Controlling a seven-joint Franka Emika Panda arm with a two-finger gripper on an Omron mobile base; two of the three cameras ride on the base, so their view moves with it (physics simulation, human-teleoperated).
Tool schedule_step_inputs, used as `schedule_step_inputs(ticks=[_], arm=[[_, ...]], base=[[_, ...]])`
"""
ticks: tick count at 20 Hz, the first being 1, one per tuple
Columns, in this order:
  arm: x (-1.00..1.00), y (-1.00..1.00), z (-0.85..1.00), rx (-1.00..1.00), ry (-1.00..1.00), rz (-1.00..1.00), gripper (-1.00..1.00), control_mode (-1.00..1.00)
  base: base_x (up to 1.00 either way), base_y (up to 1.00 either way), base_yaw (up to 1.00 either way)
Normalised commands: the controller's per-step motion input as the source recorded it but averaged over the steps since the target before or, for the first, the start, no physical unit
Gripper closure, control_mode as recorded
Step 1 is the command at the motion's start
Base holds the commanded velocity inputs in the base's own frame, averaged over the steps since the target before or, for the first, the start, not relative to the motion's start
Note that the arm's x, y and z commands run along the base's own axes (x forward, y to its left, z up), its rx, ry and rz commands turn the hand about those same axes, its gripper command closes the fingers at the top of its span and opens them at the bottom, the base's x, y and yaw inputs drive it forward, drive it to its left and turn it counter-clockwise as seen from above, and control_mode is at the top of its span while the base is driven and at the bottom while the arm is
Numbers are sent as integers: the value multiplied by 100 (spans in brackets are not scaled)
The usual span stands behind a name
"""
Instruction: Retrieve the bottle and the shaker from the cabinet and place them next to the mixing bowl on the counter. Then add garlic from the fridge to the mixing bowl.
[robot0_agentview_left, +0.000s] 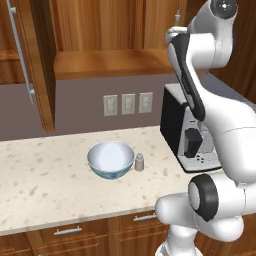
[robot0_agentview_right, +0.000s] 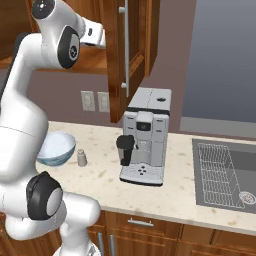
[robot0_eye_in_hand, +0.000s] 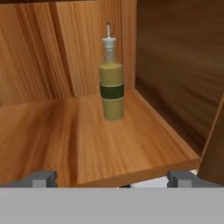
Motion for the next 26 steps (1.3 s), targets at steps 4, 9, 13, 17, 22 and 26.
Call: schedule_step_inputs(ticks=[4, 9, 13, 17, 22, 26], arm=[[43, -37, -19, 0, 5, 0, -100, -100], [53, 0, -22, 0, 10, 0, -100, -100], [56, 0, -2, 0, 1, 0, -100, -100], [65, -1, 0, 0, 0, 1, -100, -100], [51, 0, -2, 0, -1, 1, -100, -100], [39, -3, 0, 1, 0, 2, -100, -100]], base=[[0, 0, 0], [0, 0, 0], [0, 0, 0], [0, 0, 0], [0, 0, 0], [0, 0, 0]])
